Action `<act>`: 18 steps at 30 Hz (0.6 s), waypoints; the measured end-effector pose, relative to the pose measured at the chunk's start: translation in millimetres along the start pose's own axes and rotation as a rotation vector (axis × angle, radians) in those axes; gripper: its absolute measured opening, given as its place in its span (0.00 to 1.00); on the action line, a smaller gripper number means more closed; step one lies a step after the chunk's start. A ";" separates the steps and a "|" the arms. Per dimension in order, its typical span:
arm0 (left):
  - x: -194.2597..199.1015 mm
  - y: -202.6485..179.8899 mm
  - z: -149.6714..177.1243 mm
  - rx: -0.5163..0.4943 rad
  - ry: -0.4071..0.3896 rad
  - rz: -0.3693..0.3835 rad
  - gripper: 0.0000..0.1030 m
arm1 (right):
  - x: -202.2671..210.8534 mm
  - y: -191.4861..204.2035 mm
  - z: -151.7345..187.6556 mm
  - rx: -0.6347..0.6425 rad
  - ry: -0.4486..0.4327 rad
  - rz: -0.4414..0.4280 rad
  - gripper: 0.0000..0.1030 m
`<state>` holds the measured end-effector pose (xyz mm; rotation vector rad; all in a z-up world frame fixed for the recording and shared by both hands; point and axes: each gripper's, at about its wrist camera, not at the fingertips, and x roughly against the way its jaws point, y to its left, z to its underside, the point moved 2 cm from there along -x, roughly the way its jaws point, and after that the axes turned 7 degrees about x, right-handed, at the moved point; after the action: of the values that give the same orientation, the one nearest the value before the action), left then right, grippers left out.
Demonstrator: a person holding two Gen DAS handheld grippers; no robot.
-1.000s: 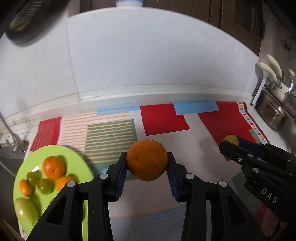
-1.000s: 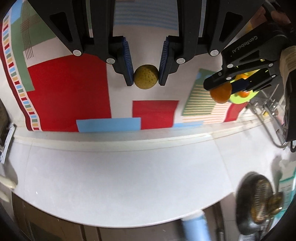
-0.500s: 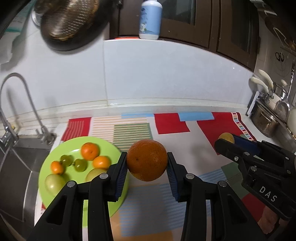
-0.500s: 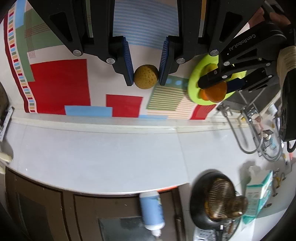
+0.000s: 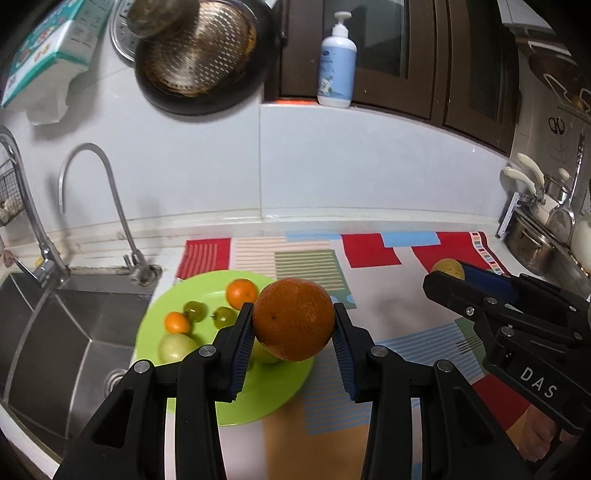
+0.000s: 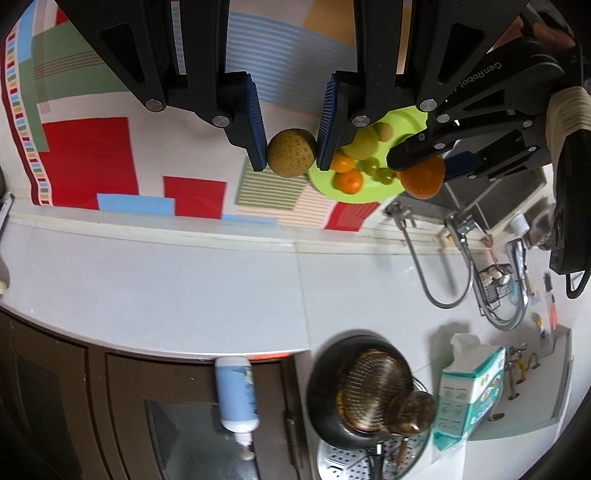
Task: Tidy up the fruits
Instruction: 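Carry both fruits onto the green plate and open both grippers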
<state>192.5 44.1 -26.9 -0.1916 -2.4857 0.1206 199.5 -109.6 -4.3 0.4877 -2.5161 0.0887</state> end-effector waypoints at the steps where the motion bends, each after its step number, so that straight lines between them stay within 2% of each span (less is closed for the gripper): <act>1: 2.9 4.1 -1.0 -0.001 -0.005 0.001 0.39 | 0.4 4.6 -1.1 0.000 -0.004 -0.002 0.28; 8: 13.4 32.6 -7.0 -0.015 -0.028 0.006 0.39 | -2.8 35.5 -9.2 -0.002 -0.033 -0.005 0.28; 18: 7.9 68.8 -11.1 -0.045 -0.023 0.012 0.39 | -22.2 69.0 -14.4 -0.017 -0.036 0.002 0.28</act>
<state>200.5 113.6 -22.5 -0.2252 -2.5124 0.0728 199.2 -35.8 -1.6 0.4846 -2.5504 0.0599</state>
